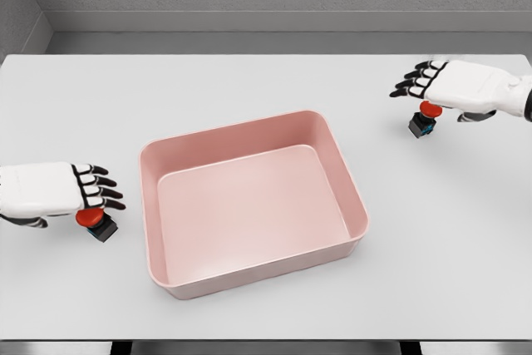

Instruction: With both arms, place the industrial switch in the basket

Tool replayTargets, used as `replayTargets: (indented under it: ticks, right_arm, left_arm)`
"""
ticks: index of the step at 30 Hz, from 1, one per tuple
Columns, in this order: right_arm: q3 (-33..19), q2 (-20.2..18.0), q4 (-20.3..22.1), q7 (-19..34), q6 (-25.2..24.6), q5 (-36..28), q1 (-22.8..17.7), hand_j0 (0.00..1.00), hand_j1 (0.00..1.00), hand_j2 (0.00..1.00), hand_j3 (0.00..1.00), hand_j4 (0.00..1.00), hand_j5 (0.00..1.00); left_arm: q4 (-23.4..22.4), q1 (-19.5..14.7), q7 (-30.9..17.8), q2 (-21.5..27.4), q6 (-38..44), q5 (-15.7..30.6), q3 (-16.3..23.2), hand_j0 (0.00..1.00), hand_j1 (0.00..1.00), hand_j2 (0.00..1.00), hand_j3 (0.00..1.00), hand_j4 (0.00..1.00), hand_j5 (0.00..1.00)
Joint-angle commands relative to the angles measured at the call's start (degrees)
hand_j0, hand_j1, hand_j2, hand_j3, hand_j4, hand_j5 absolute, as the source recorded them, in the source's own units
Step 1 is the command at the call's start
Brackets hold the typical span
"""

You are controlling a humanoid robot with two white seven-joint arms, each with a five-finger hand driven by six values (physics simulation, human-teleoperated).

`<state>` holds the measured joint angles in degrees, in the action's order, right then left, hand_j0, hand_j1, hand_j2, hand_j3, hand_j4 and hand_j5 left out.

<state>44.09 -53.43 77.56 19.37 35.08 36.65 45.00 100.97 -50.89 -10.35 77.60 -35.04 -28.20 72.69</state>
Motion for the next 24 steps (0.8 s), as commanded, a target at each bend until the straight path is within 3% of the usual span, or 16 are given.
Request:
replayTargets:
  ticks: [1, 7, 13, 19, 24]
  right_arm:
    - [1.79, 0.26, -1.54, 0.14, -0.08, 0.09, 0.0, 1.0, 1.0, 1.0, 1.0, 1.0, 1.0]
    - [1.79, 2.36, -4.35, 0.49, -0.08, 0.35, 0.0, 1.0, 1.0, 1.0, 1.0, 1.0, 1.0]
    - [1.53, 3.42, -6.81, 0.58, -0.08, 1.15, 0.0, 1.0, 1.0, 1.0, 1.0, 1.0, 1.0]
    - [1.35, 3.59, -8.83, 0.49, -0.08, 1.23, 0.0, 1.0, 1.0, 1.0, 1.0, 1.0, 1.0]
    - [1.09, 6.49, -11.47, 0.32, -0.08, 1.06, 0.0, 1.0, 1.0, 1.0, 1.0, 1.0, 1.0]
  left_arm:
    - [0.02, 0.0, -0.02, -0.69, 0.04, -0.01, 0.44, 1.0, 1.0, 1.0, 1.0, 1.0, 1.0]
    - [0.02, -0.09, -0.02, -1.04, 0.04, -0.72, 1.23, 1.0, 1.0, 1.0, 1.0, 1.0, 1.0]
    - [0.02, -0.09, 0.07, -1.04, 0.04, -0.72, 1.23, 0.84, 0.84, 0.84, 0.84, 0.84, 0.84]
    - [0.02, -0.17, 0.07, -1.75, 0.04, -0.72, 1.23, 0.84, 0.84, 0.84, 0.84, 0.84, 0.84]
    - [0.02, -0.53, 0.16, -1.57, 0.04, -0.63, 1.14, 0.81, 0.81, 0.81, 0.81, 0.81, 0.81]
